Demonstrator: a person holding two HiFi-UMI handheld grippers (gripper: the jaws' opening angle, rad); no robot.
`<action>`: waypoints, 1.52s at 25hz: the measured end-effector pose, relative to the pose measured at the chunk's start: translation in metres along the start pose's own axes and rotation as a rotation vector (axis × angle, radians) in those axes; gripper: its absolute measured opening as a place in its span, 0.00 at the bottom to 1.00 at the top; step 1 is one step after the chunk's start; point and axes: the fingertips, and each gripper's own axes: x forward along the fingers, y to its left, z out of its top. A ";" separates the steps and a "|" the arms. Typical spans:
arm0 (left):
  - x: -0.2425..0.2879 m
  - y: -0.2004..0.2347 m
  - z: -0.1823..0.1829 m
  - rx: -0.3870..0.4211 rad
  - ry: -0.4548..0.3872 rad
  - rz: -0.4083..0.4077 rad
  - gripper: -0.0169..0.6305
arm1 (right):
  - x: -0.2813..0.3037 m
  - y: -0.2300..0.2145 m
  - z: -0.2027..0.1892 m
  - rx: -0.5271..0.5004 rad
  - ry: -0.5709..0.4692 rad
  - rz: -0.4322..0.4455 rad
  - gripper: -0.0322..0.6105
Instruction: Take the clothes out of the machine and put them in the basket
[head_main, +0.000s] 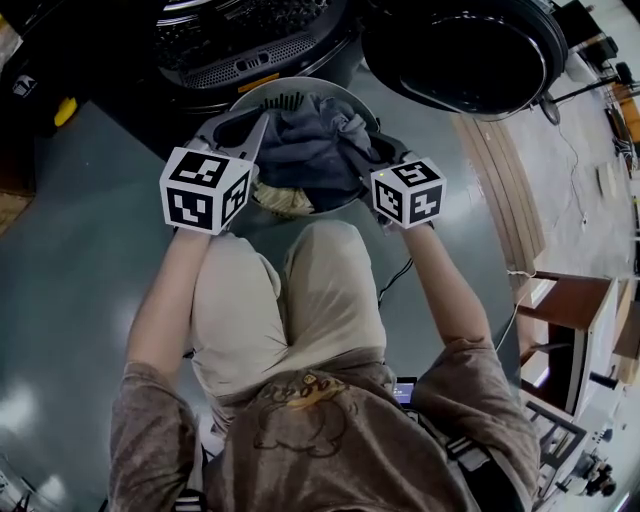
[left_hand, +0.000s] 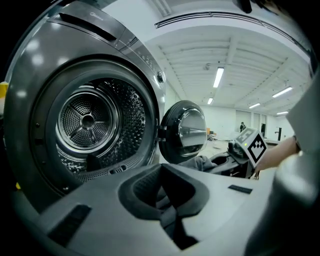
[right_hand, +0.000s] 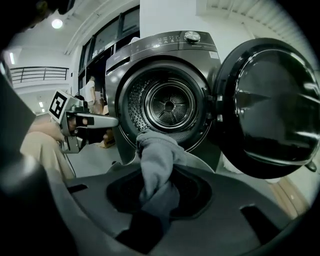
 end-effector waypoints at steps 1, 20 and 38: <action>0.000 0.000 0.000 0.000 0.000 0.001 0.04 | 0.002 0.001 -0.001 0.003 0.000 0.004 0.22; 0.003 0.004 -0.002 -0.023 0.015 -0.015 0.04 | 0.045 -0.001 -0.030 0.124 0.043 0.026 0.62; -0.004 0.005 0.150 -0.025 -0.006 -0.092 0.04 | -0.019 0.005 0.149 0.212 -0.060 0.068 0.65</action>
